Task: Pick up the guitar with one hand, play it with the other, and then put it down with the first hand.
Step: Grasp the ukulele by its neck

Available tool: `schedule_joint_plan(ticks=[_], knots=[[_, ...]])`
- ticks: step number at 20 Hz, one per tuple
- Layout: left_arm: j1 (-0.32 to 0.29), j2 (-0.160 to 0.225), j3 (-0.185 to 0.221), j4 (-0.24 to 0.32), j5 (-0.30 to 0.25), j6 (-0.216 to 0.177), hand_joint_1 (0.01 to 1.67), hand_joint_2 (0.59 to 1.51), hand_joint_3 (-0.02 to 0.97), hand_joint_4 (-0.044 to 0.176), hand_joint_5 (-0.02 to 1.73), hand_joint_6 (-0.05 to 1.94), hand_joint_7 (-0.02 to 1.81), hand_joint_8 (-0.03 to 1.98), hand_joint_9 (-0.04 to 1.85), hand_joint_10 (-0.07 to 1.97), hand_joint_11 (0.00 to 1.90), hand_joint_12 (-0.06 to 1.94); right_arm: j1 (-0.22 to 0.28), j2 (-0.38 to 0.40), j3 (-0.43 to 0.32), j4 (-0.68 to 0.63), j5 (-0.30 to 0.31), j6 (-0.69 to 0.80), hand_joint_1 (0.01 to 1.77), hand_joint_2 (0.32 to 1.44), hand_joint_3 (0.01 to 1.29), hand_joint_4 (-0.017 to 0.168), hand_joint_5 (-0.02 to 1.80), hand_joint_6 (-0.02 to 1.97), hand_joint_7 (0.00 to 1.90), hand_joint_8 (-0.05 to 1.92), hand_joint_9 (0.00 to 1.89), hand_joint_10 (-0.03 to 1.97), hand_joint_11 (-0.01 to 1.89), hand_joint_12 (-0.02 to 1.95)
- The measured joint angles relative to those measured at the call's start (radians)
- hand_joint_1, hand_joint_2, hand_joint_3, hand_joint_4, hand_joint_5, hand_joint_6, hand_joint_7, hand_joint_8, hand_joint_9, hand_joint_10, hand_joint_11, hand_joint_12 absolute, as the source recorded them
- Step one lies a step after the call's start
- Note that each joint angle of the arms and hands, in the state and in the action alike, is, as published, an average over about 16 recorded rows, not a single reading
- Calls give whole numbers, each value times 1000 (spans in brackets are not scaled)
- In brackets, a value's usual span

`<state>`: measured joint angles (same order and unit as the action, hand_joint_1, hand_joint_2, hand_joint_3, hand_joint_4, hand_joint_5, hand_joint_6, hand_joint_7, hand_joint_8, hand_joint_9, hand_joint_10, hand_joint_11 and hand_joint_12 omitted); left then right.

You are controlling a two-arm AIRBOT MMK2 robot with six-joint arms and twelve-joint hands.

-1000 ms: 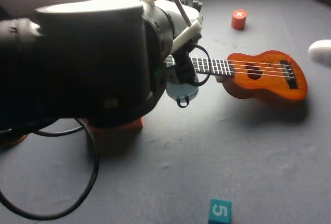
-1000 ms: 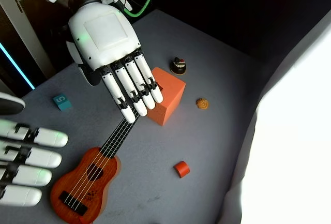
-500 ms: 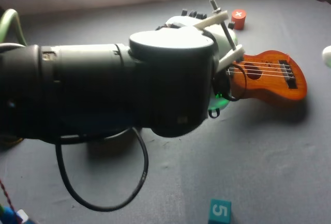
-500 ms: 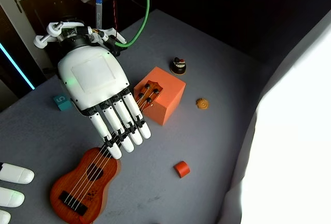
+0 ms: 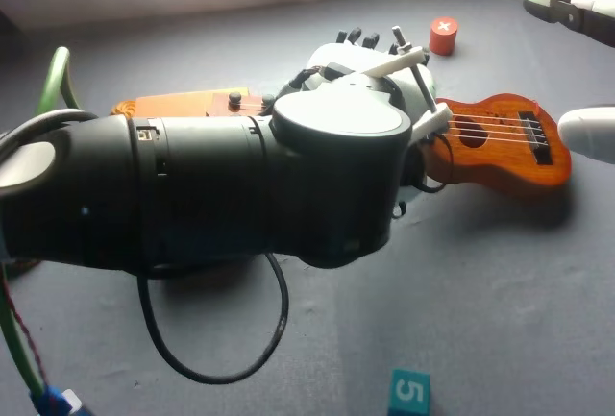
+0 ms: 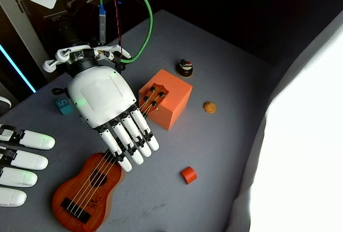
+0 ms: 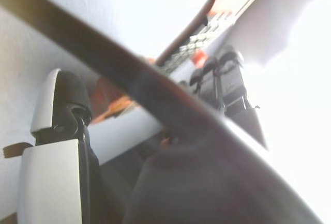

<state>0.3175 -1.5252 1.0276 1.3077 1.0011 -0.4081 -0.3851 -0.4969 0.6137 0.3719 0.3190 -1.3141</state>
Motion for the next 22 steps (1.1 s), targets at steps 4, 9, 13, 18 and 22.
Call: schedule_joint_plan(ticks=[4,9,13,18,22], knots=[[23,-5,32,40,-4,-17,986,1069,-2,15,20,-10,15,-13,23,9,17,-3,0,0,-3,1,-4,-3,46,1294,23,4,24,15,52,14,23,6,22,2],[50,-6,63,74,-9,-29,992,1069,-2,15,20,-10,15,-13,22,9,17,-3,0,1,-6,1,-6,-6,42,1296,23,4,22,15,51,14,23,5,22,2],[69,-6,77,86,-13,-31,989,1069,-2,15,18,-10,14,-13,22,9,17,-3,0,1,-7,1,-8,-7,39,1296,23,5,25,16,56,14,23,6,22,2],[86,-9,84,95,-17,-34,983,1068,-2,13,12,-9,13,-13,21,9,17,-3,0,1,-8,1,-9,-10,34,1296,23,5,26,16,61,14,22,5,22,2],[95,-16,85,101,-22,-36,976,1069,-2,14,18,-8,23,-12,30,12,17,27,0,1,-10,1,-10,-12,33,1296,23,5,29,16,65,14,20,5,22,3]])
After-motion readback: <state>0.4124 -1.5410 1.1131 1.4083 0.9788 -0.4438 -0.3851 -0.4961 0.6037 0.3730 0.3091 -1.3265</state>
